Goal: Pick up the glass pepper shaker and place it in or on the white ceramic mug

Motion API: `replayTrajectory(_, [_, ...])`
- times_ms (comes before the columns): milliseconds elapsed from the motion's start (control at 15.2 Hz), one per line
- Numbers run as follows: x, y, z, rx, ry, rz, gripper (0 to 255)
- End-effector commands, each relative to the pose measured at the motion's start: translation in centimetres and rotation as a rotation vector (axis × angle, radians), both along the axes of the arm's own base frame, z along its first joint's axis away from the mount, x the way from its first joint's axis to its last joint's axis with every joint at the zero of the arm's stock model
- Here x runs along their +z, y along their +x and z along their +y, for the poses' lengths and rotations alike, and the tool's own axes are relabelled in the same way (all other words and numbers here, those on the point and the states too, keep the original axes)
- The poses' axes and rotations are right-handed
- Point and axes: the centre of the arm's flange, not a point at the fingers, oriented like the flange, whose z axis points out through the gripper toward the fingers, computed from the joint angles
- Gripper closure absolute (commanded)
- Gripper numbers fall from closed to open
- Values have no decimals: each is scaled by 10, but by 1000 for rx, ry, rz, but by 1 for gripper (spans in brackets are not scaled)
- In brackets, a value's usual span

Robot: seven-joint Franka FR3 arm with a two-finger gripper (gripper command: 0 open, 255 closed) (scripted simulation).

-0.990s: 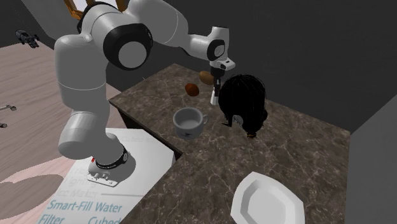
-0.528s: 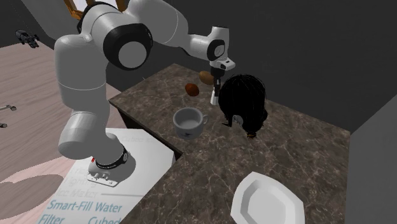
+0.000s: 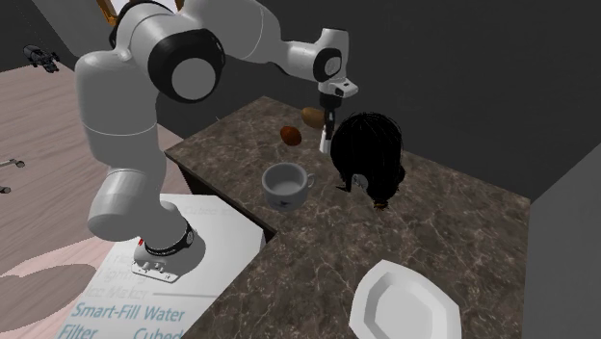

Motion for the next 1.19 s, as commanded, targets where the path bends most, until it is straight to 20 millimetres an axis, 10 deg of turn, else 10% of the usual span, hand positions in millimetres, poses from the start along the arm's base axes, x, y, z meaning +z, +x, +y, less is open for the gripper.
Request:
replayTrajectory(0, [12, -1, 0, 0, 0, 0, 255])
replayTrajectory(1122, [101, -1, 0, 0, 0, 0, 255])
